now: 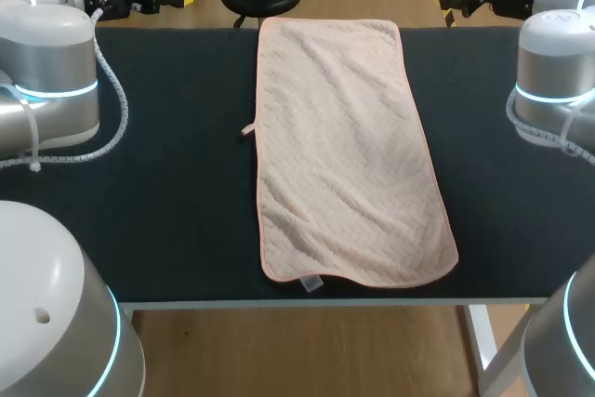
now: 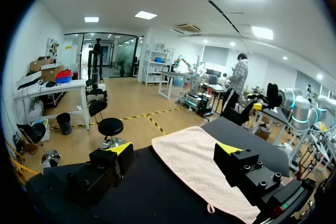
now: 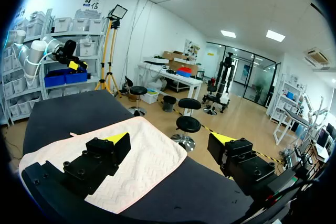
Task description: Fold the towel
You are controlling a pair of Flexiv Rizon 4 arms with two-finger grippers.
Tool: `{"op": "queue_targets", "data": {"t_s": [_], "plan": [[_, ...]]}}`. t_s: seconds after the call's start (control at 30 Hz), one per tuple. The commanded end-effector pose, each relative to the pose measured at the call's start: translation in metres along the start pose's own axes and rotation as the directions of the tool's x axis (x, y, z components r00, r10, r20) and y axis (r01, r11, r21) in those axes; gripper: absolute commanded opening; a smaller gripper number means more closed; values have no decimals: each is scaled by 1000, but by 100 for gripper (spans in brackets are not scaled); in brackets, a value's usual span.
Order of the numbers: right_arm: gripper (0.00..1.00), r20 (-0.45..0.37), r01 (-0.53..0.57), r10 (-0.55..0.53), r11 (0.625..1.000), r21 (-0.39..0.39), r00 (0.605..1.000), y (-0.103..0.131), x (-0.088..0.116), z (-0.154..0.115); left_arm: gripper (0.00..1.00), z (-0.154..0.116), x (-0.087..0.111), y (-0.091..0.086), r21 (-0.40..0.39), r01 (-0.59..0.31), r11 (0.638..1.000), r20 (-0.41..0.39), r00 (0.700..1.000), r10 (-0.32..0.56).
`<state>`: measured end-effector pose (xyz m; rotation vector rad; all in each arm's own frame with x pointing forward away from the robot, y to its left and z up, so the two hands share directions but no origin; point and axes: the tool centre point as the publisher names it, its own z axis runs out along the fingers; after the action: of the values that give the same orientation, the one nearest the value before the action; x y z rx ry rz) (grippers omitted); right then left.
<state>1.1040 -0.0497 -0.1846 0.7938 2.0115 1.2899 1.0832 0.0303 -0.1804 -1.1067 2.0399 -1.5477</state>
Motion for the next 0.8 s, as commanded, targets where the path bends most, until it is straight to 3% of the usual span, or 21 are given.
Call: {"op": "queue_targets", "data": {"t_s": [0.03, 0.43, 0.47, 0.5, 0.53, 0.6, 0.63, 0.67, 0.7, 0.73, 0.77, 0.8], "plan": [[100, -1, 0, 0, 1000, 1, 1000, 0, -1, 0, 100, 1, 0, 1, 4, 0, 1000, 2, 1000, 0], [100, -1, 0, 0, 1000, 1, 1000, 0, -1, 0, 100, 1, 0, 1, 4, 0, 1000, 2, 1000, 0], [100, -35, 32, -31, 999, 21, 999, 0, 0, 3, 100, 6, 2, 3, -84, -56, 995, -35, 998, 54], [100, -81, 112, -105, 989, 100, 991, 0, 3, 8, 100, 10, 5, 5, -163, -126, 979, -71, 991, 116], [100, -110, 191, -177, 972, 137, 978, 0, 5, 11, 100, 13, 9, 5, -257, -213, 942, -122, 975, 187], [100, -203, 342, -303, 919, 196, 931, 3, 10, 16, 100, 18, 18, 6, -400, -399, 825, -238, 915, 326], [100, -259, 417, -359, 880, 226, 897, 3, 13, 19, 100, 20, 23, 8, -459, -487, 743, -314, 871, 377], [100, -326, 496, -410, 833, 246, 852, 3, 17, 20, 100, 22, 29, 12, -497, -588, 638, -392, 808, 439], [100, -424, 593, -461, 762, 261, 779, 1, 22, 22, 100, 22, 36, 16, -527, -674, 517, -454, 738, 500], [100, -510, 700, -526, 674, 237, 680, -1, 28, 23, 100, 21, 41, 22, -527, -740, 418, -537, 671, 512], [100, -588, 790, -571, 578, 206, 572, -3, 35, 21, 100, 19, 48, 26, -516, -793, 323, -596, 604, 529], [100, -682, 855, -564, 486, 182, 466, -5, 41, 17, 100, 16, 56, 30, -490, -834, 254, -647, 543, 535]]}}
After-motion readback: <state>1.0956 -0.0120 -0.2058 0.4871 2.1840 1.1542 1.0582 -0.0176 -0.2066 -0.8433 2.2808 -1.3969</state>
